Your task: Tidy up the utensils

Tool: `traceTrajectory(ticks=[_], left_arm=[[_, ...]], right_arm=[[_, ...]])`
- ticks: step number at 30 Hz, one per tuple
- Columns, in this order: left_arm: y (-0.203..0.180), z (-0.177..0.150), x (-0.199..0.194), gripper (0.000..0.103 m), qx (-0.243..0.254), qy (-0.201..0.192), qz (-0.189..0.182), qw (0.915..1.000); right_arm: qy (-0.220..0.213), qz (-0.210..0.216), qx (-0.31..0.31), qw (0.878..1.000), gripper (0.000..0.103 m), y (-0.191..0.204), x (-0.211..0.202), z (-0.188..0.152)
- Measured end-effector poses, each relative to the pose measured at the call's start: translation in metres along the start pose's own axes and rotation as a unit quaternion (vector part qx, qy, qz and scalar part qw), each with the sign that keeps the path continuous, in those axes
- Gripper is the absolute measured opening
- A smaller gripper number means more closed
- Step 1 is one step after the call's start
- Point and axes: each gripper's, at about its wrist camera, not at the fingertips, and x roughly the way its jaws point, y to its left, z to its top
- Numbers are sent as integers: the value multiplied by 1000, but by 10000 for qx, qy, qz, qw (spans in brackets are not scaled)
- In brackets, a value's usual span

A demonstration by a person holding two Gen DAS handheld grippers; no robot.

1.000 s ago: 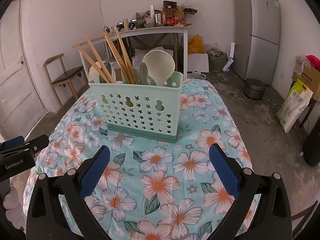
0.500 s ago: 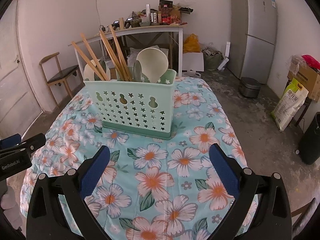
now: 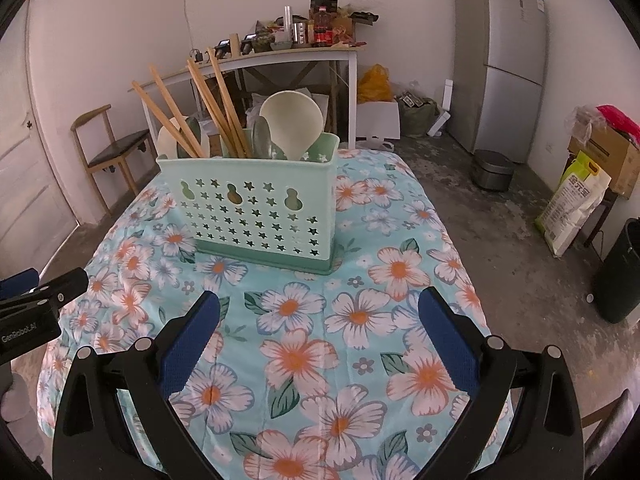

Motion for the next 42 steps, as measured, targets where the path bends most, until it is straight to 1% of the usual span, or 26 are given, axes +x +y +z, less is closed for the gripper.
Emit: traceTrajectory(ticks=[42], left_arm=[[-2, 0, 2, 93, 55, 29, -15, 10000]], right_arm=[[99, 40, 38, 9999, 97, 1, 3, -2]])
